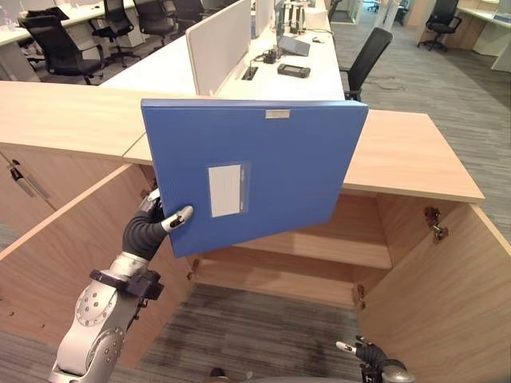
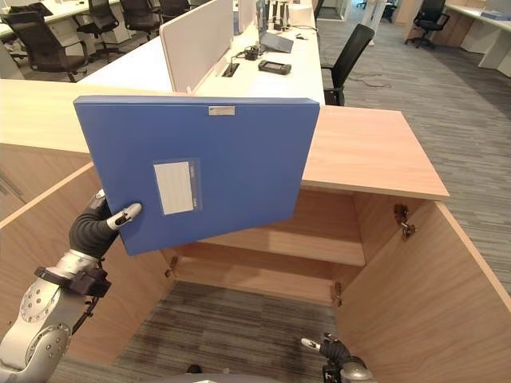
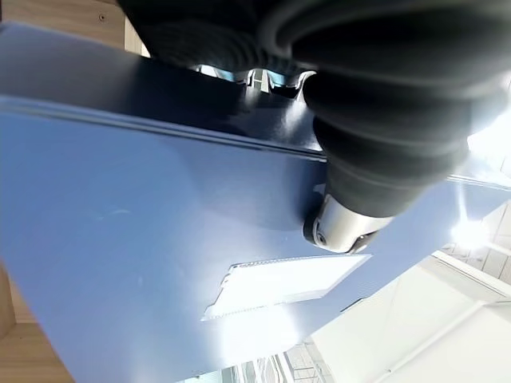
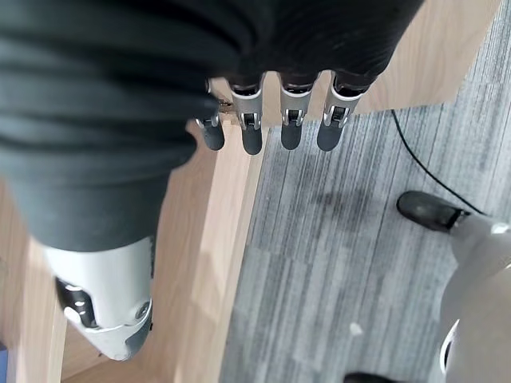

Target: Put the empty folder in the office cabinet

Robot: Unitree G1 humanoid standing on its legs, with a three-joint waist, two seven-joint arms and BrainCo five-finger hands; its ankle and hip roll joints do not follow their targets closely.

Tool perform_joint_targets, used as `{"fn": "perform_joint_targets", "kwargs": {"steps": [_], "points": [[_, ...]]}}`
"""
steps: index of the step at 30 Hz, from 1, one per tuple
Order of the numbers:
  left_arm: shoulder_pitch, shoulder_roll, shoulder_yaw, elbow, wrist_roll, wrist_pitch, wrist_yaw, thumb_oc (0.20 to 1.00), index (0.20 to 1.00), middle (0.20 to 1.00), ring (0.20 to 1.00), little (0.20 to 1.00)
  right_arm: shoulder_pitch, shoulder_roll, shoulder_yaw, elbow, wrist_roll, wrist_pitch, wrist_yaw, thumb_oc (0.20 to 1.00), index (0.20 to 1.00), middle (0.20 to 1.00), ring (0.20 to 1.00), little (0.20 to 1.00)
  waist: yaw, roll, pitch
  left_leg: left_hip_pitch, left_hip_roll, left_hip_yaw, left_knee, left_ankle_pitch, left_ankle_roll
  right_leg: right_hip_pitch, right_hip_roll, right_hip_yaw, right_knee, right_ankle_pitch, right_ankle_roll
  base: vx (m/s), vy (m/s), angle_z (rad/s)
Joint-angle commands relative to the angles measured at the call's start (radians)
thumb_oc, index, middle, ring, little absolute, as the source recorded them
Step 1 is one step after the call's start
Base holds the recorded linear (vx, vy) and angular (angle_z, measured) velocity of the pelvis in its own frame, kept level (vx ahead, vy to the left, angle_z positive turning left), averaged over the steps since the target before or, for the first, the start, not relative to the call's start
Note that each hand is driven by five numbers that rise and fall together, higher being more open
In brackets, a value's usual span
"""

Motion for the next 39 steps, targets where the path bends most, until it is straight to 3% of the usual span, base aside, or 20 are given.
{"fn": "perform_joint_targets", "kwargs": {"steps": [1, 11, 14, 19, 20, 23, 29, 31, 36, 39], "points": [[-0.03, 0.012, 0.023, -0.07, -0.015, -0.058, 0.013, 0.2, 0.2, 0.2, 0.2, 0.2, -0.065, 0.009, 0.011, -0.01, 0.025, -0.032, -0.004, 1.0, 1.0, 1.0, 1.0, 1.0, 0.009, -0.029, 0.005, 0.032, -0.073, -0.042, 0.003, -0.137, 0.034, -0.043, 0.043, -0.011, 0.007, 0.012, -0.013, 0.0, 0.0, 0.0], [0.161, 0.056, 0.085, 0.047, 0.298, -0.007, 0.025, 0.2, 0.2, 0.2, 0.2, 0.2, -0.021, -0.065, -0.094, -0.279, -0.008, -0.035, -0.094, 1.0, 1.0, 1.0, 1.0, 1.0, 0.008, -0.02, 0.01, 0.033, -0.072, -0.039, 0.003, -0.138, 0.039, -0.046, 0.043, -0.013, 0.007, 0.013, -0.014, 0.0, 0.0, 0.0], [0.194, 0.074, 0.106, 0.136, 0.424, 0.014, 0.024, 0.2, 0.2, 0.2, 0.2, 0.2, -0.005, -0.121, -0.149, -0.459, -0.067, -0.032, -0.13, 1.0, 1.0, 1.0, 1.0, 1.0, 0.001, -0.015, 0.012, 0.03, -0.071, -0.04, 0.003, -0.138, 0.042, -0.049, 0.042, -0.012, 0.007, 0.012, -0.014, 0.0, 0.0, 0.0], [0.234, 0.093, 0.146, 0.211, 0.604, 0.02, 0.022, 0.2, 0.2, 0.2, 0.2, 0.2, 0.009, -0.173, -0.217, -0.591, -0.128, -0.034, -0.159, 1.0, 1.0, 1.0, 1.0, 1.0, -0.001, -0.012, 0.014, 0.025, -0.071, -0.043, 0.003, -0.138, 0.046, -0.054, 0.042, -0.013, 0.007, 0.011, -0.013, 0.0, 0.0, 0.0], [0.237, 0.104, 0.166, 0.229, 0.692, 0.015, 0.036, 0.2, 0.2, 0.2, 0.2, 0.2, 0.005, -0.19, -0.235, -0.631, -0.151, -0.037, -0.167, 1.0, 1.0, 1.0, 1.0, 1.0, 0.0, -0.013, 0.014, 0.023, -0.07, -0.043, 0.003, -0.138, 0.046, -0.055, 0.042, -0.012, 0.007, 0.009, -0.012, 0.0, 0.0, 0.0], [0.231, 0.095, 0.18, 0.248, 0.731, 0.01, 0.055, 0.2, 0.2, 0.2, 0.2, 0.2, 0.006, -0.2, -0.251, -0.666, -0.155, -0.04, -0.168, 1.0, 1.0, 1.0, 1.0, 1.0, 0.001, -0.015, 0.014, 0.022, -0.068, -0.042, 0.003, -0.137, 0.046, -0.058, 0.042, -0.012, 0.007, 0.009, -0.012, 0.0, 0.0, 0.0], [0.177, 0.064, 0.181, 0.258, 0.72, -0.003, 0.075, 0.2, 0.2, 0.2, 0.2, 0.2, 0.005, -0.245, -0.219, -0.766, -0.144, -0.058, -0.079, 1.0, 1.0, 1.0, 1.0, 1.0, 0.002, -0.023, 0.016, 0.018, -0.067, -0.04, 0.003, -0.134, 0.043, -0.062, 0.041, -0.013, 0.007, 0.012, -0.014, 0.0, 0.0, 0.0], [0.108, 0.062, 0.165, 0.255, 0.709, -0.016, 0.078, 0.2, 0.2, 0.2, 0.2, 0.2, -0.021, -0.29, -0.146, -0.812, -0.124, -0.058, 0.037, 1.0, 1.0, 1.0, 1.0, 1.0, 0.006, -0.032, 0.011, 0.016, -0.066, -0.038, 0.003, -0.13, 0.038, -0.063, 0.039, -0.015, 0.007, 0.013, -0.014, 0.0, 0.0, 0.0], [0.013, 0.069, 0.133, 0.237, 0.668, -0.022, 0.069, 0.2, 0.2, 0.2, 0.2, 0.2, -0.104, -0.352, -0.007, -0.763, -0.182, -0.029, 0.148, 1.0, 1.0, 1.0, 1.0, 1.0, 0.016, -0.039, 0.009, 0.014, -0.064, -0.038, 0.003, -0.126, 0.033, -0.063, 0.038, -0.017, 0.007, 0.012, -0.015, 0.0, 0.0, 0.0], [-0.025, 0.086, 0.103, 0.197, 0.629, -0.034, 0.04, 0.2, 0.2, 0.2, 0.2, 0.2, -0.177, -0.346, 0.084, -0.714, -0.178, -0.026, 0.191, 1.0, 1.0, 1.0, 1.0, 1.0, 0.024, -0.042, 0.007, 0.015, -0.061, -0.036, 0.003, -0.124, 0.03, -0.062, 0.04, -0.018, 0.007, 0.012, -0.015, 0.0, 0.0, 0.0]]}}
